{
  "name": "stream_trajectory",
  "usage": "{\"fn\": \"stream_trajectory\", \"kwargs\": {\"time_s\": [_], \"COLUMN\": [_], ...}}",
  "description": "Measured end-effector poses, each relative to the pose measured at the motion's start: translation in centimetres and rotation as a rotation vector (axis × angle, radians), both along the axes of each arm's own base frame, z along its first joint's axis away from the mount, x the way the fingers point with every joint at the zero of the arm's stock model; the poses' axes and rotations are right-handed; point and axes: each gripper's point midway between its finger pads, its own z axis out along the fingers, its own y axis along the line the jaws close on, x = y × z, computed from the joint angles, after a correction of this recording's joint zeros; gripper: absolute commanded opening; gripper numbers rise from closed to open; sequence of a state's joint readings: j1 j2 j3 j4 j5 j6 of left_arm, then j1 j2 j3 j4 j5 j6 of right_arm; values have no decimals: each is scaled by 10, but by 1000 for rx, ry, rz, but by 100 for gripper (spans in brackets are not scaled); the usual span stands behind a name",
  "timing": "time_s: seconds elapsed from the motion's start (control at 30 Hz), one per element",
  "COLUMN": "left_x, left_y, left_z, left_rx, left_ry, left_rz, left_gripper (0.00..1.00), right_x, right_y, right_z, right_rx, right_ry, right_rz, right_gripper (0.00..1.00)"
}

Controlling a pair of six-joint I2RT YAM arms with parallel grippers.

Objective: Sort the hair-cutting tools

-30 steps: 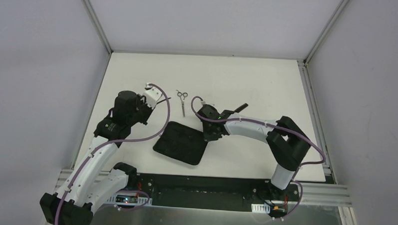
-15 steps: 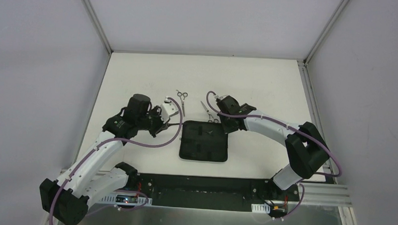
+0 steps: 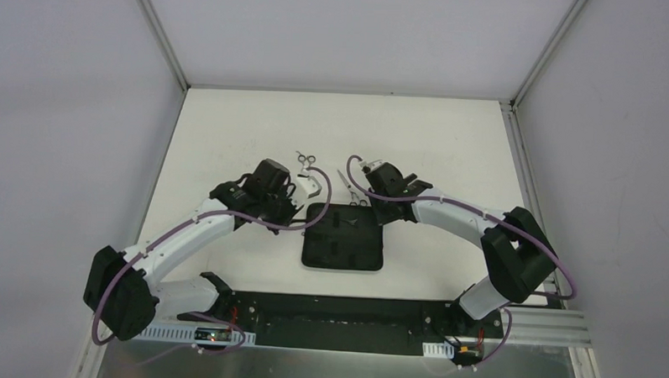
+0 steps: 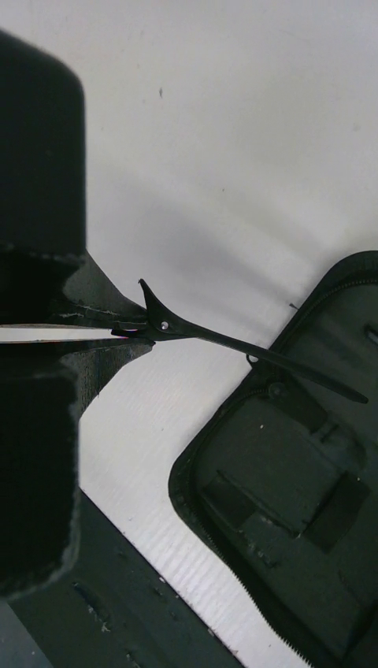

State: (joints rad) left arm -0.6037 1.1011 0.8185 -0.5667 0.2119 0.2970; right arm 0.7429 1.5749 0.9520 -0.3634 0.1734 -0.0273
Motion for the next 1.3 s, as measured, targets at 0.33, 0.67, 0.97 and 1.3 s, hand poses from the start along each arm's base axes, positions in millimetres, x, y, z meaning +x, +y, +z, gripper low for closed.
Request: {"fn": "stream_trajectory", "kwargs": {"time_s": [0.33,0.67,0.97,1.3], "left_x": [18,19,30,29], "left_y": [-7,-28,-34,-50], "left_z": [-19,-31,-40,-56], "left_rx": [81,52,-2,-16], "left_ry": [62,92,54,68], "left_rz": [107,132,213,160], "left_gripper": [0,0,0,0], "right_x": [5,6,2,-9], "right_y": [4,6,8,5], "right_z": [3,4,0,-10], "right_rx": [20,30,44,49], "right_ry": [-22,-29,-10,25], "right_rz": [-1,-1,8,50], "right_gripper": [0,0,0,0]}}
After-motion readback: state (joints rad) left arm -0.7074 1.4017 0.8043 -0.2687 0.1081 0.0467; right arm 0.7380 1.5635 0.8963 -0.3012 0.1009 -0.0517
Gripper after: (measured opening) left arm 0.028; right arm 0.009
